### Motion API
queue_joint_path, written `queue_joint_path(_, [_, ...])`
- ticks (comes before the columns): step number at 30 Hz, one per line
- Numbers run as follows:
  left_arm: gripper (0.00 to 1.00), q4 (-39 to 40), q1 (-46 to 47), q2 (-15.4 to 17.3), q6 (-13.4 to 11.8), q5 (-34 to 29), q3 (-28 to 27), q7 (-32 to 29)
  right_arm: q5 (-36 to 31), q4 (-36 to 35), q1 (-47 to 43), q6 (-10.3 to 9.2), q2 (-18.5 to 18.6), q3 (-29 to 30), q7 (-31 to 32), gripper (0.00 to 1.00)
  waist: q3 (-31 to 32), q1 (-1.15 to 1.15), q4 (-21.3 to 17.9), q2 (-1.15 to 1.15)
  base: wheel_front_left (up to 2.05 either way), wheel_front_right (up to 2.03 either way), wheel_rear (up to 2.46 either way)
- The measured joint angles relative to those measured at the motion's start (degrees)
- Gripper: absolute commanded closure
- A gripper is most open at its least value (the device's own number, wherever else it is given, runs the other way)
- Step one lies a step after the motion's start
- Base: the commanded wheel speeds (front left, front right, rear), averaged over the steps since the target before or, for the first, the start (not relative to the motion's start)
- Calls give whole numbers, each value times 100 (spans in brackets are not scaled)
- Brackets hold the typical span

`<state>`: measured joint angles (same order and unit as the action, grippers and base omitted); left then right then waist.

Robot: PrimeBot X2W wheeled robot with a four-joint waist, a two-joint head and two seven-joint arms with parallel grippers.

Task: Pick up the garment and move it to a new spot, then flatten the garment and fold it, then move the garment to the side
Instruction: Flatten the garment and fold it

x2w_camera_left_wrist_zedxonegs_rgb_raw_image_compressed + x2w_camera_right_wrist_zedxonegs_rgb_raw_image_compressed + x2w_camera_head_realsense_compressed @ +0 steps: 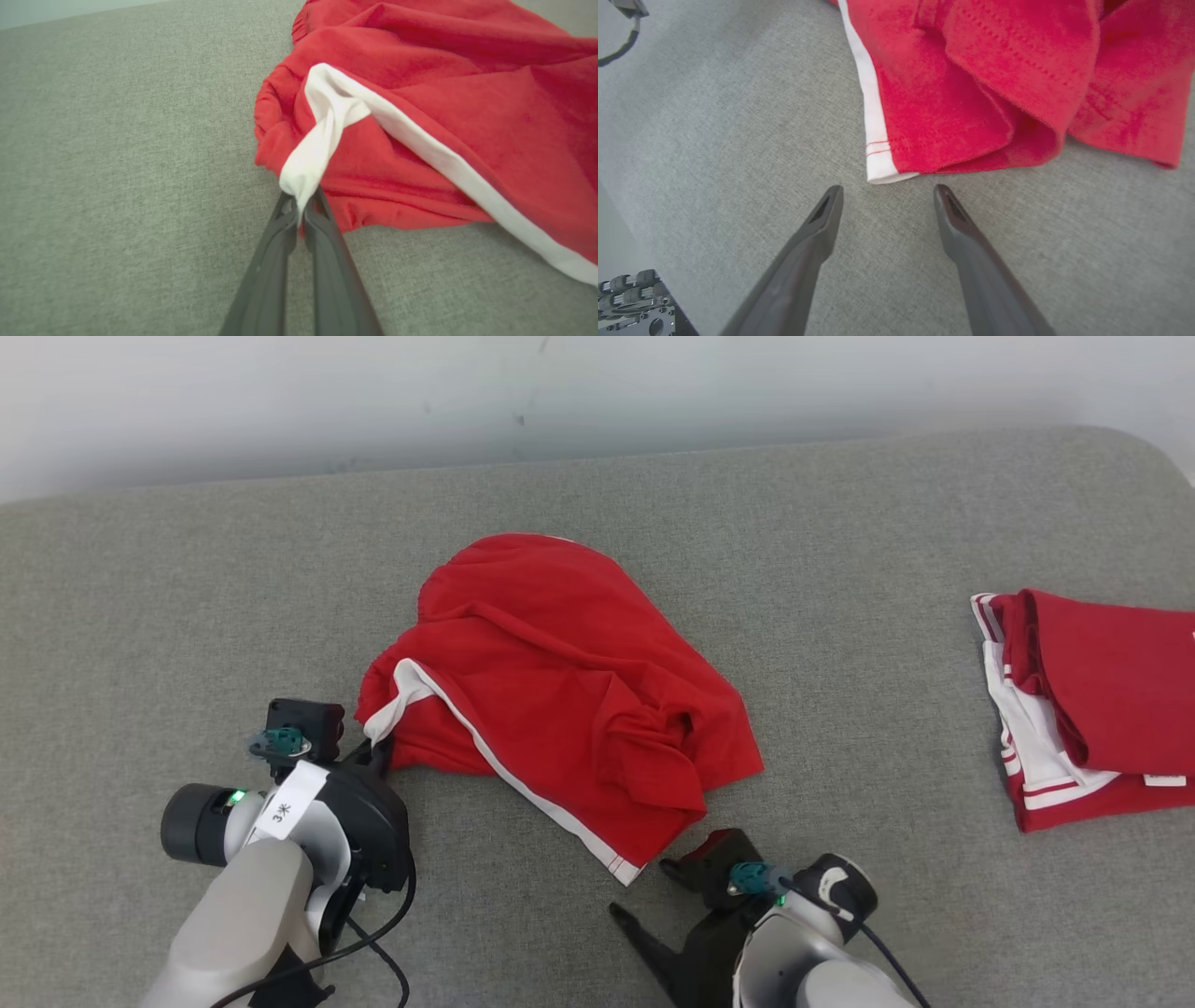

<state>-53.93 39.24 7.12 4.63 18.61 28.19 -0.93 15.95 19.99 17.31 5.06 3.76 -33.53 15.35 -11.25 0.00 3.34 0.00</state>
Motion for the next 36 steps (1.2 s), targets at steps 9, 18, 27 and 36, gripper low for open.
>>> queue_joint_path(9, [100, -197, 105, -69, 44, 0, 27, 98, 432, 2, 220, -168, -1, -719, -4, 0, 13, 0, 32, 0, 0, 0, 0])
queue_joint_path(18, [100, -334, 133, -119, 51, 0, 47, 207, 475, 236, 466, -688, -2, -747, -19, 10, -3, 0, 50, 0, 0, 0, 0])
queue_joint_path(27, [100, -458, 211, -156, 92, 1, 57, 321, 490, 406, 595, -849, -2, -817, -109, 100, -39, 0, 50, 0, 0, 0, 0])
queue_joint_path(36, [75, -443, 211, -165, -185, -2, -24, 743, 543, 197, 539, -983, 326, -212, -559, 100, 47, 0, 33, 0, 0, 0, 0])
